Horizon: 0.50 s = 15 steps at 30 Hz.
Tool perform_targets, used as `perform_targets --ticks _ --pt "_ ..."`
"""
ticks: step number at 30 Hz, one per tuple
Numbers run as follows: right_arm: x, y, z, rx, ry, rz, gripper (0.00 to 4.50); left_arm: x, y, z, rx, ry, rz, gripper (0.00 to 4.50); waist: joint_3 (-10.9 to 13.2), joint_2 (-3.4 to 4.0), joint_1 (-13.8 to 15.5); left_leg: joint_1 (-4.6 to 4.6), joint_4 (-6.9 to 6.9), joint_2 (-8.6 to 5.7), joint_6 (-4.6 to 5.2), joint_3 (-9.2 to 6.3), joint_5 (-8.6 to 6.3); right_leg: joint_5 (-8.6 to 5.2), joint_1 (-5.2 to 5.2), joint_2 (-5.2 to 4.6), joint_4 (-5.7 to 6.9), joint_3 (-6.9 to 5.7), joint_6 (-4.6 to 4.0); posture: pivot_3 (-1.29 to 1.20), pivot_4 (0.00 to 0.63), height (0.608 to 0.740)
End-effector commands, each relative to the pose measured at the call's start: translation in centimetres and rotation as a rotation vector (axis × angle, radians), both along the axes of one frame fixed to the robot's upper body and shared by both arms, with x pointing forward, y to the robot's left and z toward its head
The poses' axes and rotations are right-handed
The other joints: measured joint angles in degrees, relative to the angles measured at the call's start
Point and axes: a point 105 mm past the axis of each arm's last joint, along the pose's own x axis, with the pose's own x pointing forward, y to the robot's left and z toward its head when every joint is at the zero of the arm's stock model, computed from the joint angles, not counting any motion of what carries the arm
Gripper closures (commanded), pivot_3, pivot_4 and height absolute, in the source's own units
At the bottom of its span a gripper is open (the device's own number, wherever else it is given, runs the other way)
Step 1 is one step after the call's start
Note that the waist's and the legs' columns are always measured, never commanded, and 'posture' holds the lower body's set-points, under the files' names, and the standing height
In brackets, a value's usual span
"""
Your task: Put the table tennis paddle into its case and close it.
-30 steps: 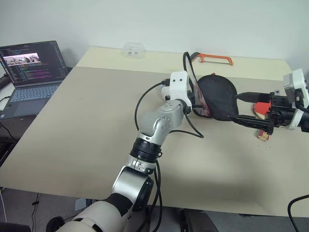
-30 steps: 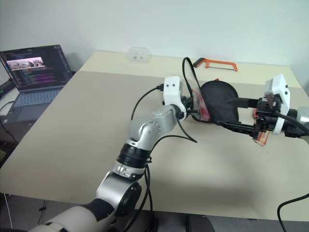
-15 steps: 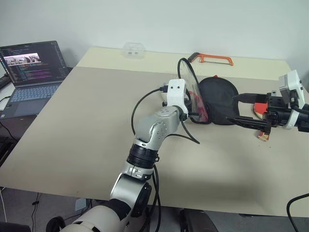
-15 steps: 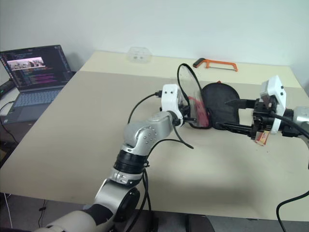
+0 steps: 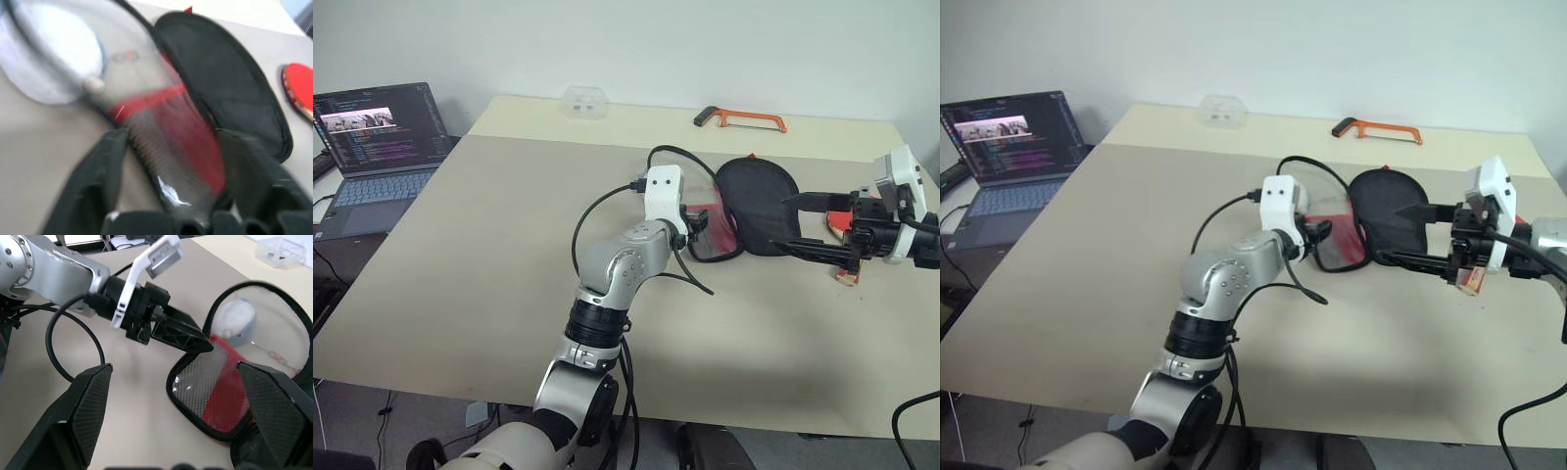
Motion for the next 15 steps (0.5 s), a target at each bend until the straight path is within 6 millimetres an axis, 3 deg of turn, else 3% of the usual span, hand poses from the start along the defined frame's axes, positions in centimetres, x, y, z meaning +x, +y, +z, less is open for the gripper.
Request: perform_targets --ticks 1,7,11,15 --pt "0.4 -0.1 0.9 -0.003 -0.039 -0.029 0.00 -0.6 0.3 1.9 -0.023 -0.080 -0.019 0.05 0.0 0.00 0.0 0.00 0.00 0.00 0.00 0.00 0.00 0.00 0.00 0.00 0.00 0.00 0.00 0.00 0.150 0.740" --pt "3.3 -2.6 0.6 -0.008 -0.039 -0.315 0.00 -2.5 2.8 3.8 0.103 -0.200 -0.295 0.05 0.0 0.02 -0.6 0.05 -0.01 0.03 -0.07 -0.01 0.04 0.00 -0.01 0.02 0.08 0.00 -0.01 0.00 0.150 0.740" --pt "6.1 -6.7 0.4 0.009 -0.023 -0.683 0.00 -3.3 6.2 4.7 0.218 -0.268 -0.423 0.05 0.0 0.05 -0.8 0.05 0.00 0.05 -0.09 0.00 0.05 0.00 -0.04 -0.01 0.09 0.00 -0.01 0.00 0.150 0.740" --pt "7.4 -11.2 -0.1 0.031 0.014 -1.062 0.00 -4.4 8.1 4.7 0.291 -0.307 -0.555 0.05 0.0 0.07 -0.8 0.06 -0.04 0.07 -0.11 0.03 0.07 0.00 -0.08 -0.03 0.10 0.00 -0.02 0.00 0.150 0.740"
